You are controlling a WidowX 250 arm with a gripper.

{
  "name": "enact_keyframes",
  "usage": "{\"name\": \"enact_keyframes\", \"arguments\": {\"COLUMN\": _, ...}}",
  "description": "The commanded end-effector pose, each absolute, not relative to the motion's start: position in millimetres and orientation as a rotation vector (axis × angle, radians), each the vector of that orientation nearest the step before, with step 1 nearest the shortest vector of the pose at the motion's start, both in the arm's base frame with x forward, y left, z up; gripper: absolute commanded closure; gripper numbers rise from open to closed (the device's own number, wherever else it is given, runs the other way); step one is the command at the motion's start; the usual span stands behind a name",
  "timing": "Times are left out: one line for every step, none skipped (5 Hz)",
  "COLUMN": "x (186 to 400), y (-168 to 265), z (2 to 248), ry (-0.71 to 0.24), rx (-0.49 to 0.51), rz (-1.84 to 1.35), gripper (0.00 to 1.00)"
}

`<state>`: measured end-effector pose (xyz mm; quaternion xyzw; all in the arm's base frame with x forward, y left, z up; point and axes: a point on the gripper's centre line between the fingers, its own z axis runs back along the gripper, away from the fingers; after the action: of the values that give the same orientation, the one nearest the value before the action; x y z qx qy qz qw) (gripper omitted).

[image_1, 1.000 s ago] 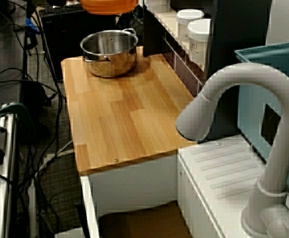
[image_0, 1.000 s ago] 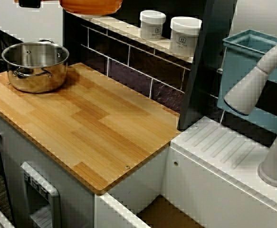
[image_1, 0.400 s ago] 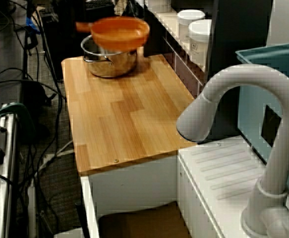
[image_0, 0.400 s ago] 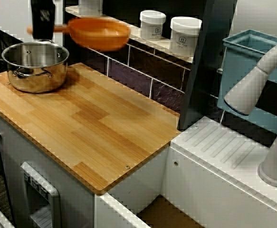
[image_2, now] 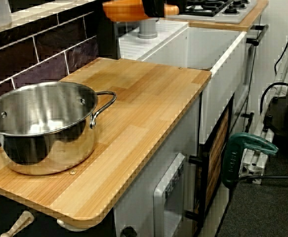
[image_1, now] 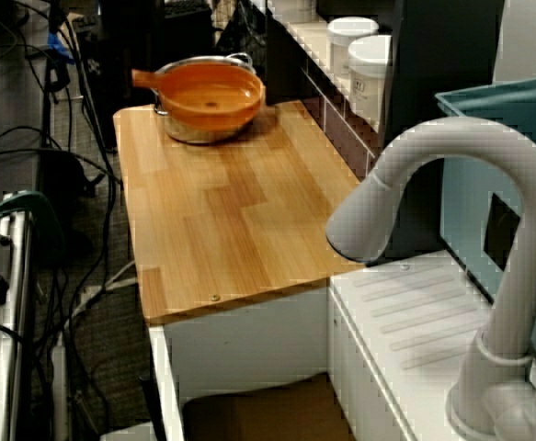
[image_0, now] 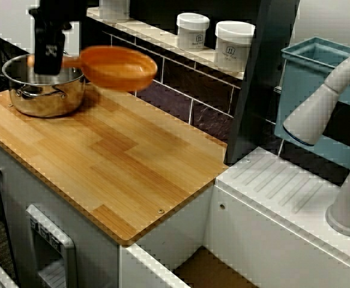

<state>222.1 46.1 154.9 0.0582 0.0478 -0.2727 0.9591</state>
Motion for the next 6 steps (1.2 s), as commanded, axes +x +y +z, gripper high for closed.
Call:
{"name": "enact_keyframes", "arguments": {"x": 225, "y": 45, "z": 101, "ry": 0.139, "rx": 0.18, "rz": -0.541, "gripper": 1.0}}
{"name": "enact_keyframes", "arguments": {"x": 226, "y": 43, "z": 75, "ry": 0.167, "rx": 0.203, "rz": -0.543, "gripper": 1.0}}
{"name": "enact_keyframes", "arguments": {"x": 229, "y": 45, "z": 54, "ry": 0.189, "rx": 0.22, "rz": -0.529, "gripper": 1.0}}
{"name": "enact_keyframes", "arguments": {"x": 233, "y": 44, "z": 42, "ry": 0.201, "rx": 0.234, "rz": -0.526, "gripper": 1.0}}
{"name": "enact_keyframes", "arguments": {"x": 232, "y": 43, "z": 36, "ry": 0.211, "rx": 0.245, "rz": -0.534, "gripper": 1.0}}
{"name": "enact_keyframes", "arguments": {"x": 230, "y": 42, "z": 41, "ry": 0.209, "rx": 0.242, "rz": -0.552, "gripper": 0.0}}
